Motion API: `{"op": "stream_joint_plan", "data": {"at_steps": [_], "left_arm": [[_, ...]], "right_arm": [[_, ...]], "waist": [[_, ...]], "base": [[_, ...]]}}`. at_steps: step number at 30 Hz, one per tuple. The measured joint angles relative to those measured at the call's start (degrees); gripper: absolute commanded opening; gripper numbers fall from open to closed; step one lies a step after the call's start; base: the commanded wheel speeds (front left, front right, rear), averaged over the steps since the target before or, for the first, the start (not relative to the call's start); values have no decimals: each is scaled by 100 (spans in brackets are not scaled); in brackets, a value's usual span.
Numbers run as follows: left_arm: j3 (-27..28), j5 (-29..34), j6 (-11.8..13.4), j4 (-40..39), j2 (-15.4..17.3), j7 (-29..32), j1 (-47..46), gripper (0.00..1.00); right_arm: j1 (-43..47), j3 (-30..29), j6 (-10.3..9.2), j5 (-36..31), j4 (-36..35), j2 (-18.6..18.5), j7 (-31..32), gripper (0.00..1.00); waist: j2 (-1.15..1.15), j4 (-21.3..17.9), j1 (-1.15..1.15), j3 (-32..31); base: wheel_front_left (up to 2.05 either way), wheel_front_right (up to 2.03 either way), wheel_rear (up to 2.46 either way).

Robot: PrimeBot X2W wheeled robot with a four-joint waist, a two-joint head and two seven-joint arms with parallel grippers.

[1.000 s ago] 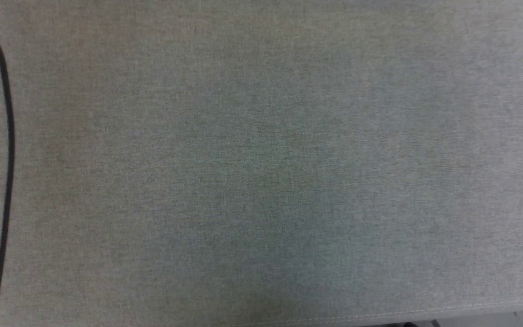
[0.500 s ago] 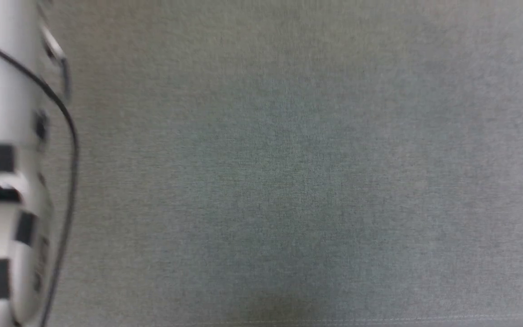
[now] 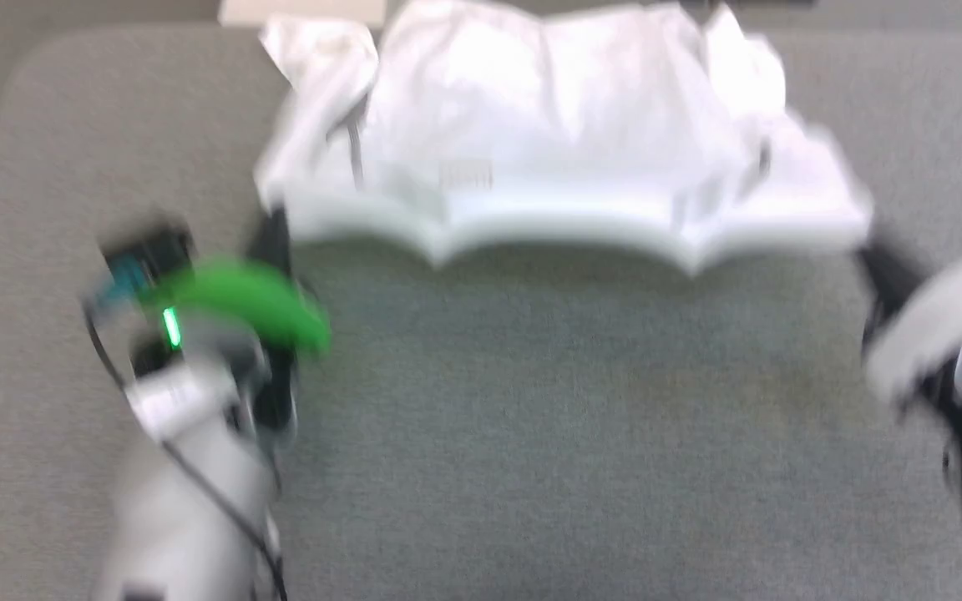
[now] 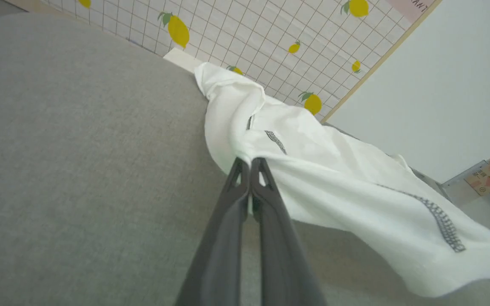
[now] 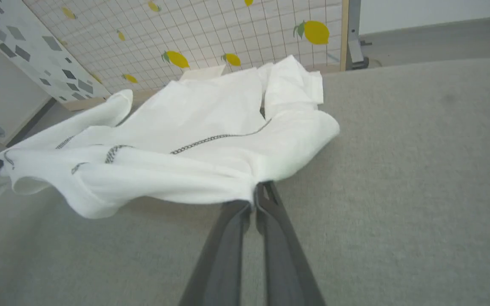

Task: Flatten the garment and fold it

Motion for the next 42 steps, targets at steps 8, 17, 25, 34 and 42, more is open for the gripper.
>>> {"op": "stream_joint_plan", "data": {"at_steps": [8,17,25,34,42], "left_arm": [[-160,-169,690,-999,42,884,2076,0],[-627,-41,1471,-1812,525,2248,3215,0],[-809,87,1699,-1918,606,2435,3342,0],[-728,-33,1590,-1631,536,2296,3321,38],[-463,-225,1681,-1968,646,2469,3336,100]], "right_arm": [[2069,-347,0,-446,-835,292,1421,0],[3166,-533,0,-1158,-1812,450,3311,0],[3147,-437,-1,-1733,-1577,805,3094,0],[2986,-159,-3,-1872,-681,914,2488,7],[2885,-321,-5,-1524,-985,812,2268,100]], "waist": [[0,137,0,-722],[0,220,0,-1170],[0,188,0,-1134],[0,139,0,-1033],[0,98,0,-1060]], "base": [[0,0,0],[0,0,0],[0,0,0],[0,0,0],[0,0,0]]}}
